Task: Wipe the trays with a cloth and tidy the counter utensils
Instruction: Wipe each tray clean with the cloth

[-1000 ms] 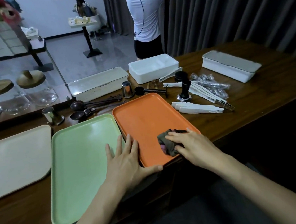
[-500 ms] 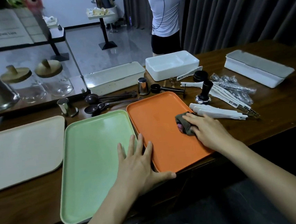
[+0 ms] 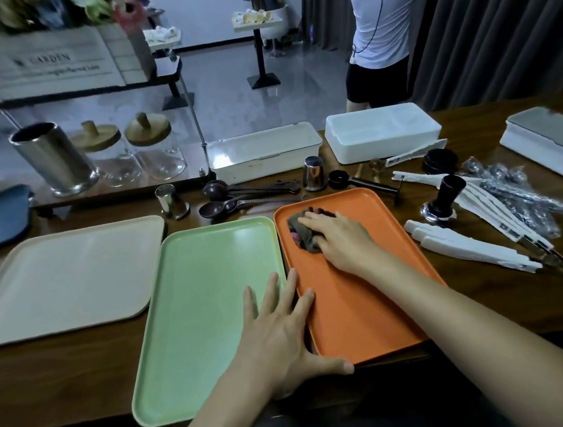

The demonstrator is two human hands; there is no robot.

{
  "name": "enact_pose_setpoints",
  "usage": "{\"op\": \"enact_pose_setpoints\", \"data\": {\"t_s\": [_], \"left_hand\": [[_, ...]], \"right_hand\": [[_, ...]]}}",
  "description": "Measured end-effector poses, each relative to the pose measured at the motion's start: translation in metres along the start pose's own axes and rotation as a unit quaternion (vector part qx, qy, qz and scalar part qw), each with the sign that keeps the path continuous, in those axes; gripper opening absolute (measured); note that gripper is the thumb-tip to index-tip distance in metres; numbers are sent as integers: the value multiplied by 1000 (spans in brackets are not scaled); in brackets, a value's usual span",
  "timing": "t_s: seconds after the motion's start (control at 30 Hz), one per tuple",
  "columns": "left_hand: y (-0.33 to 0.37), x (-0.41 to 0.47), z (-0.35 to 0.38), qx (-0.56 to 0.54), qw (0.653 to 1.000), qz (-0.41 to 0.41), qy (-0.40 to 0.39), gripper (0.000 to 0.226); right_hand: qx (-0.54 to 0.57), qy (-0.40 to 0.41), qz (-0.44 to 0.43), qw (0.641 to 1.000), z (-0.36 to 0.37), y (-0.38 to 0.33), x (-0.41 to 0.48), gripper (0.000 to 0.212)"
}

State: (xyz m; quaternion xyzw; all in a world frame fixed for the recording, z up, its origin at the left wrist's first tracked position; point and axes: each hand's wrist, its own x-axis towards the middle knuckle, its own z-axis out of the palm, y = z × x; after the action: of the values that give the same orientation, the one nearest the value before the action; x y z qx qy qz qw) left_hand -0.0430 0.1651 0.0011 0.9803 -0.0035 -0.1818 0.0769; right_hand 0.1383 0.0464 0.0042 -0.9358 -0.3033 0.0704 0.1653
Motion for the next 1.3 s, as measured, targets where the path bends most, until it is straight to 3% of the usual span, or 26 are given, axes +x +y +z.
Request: {"op": "enact_pose_setpoints", "data": {"t_s": [0.27, 0.57, 0.63, 0.77, 0.97, 1.17, 1.3], "left_hand": [[-1, 0, 3, -8, 1000, 5, 25, 129], [-10, 1, 6, -40, 996, 38, 69, 139], [-10, 0, 2, -52, 994, 35, 94, 123], [-8, 1, -1, -56, 986, 41, 149, 64], [-3, 2, 2, -97, 975, 29, 200, 48], [18, -4, -3, -171, 955, -29, 241, 54], [45, -13, -10, -234, 934, -81, 258, 58]], "right_hand": [[45, -16, -12, 999, 11, 8, -94, 56], [82, 66, 28, 994, 1, -5, -150, 61], [40, 58, 37, 997, 4, -7, -158, 64], [0, 75, 42, 996, 15, -8, -158, 70], [-27, 101, 13, 994, 14, -9, -146, 55], [228, 96, 72, 966, -6, 13, -134, 40], [436, 81, 84, 892, -22, 24, -135, 29]]}}
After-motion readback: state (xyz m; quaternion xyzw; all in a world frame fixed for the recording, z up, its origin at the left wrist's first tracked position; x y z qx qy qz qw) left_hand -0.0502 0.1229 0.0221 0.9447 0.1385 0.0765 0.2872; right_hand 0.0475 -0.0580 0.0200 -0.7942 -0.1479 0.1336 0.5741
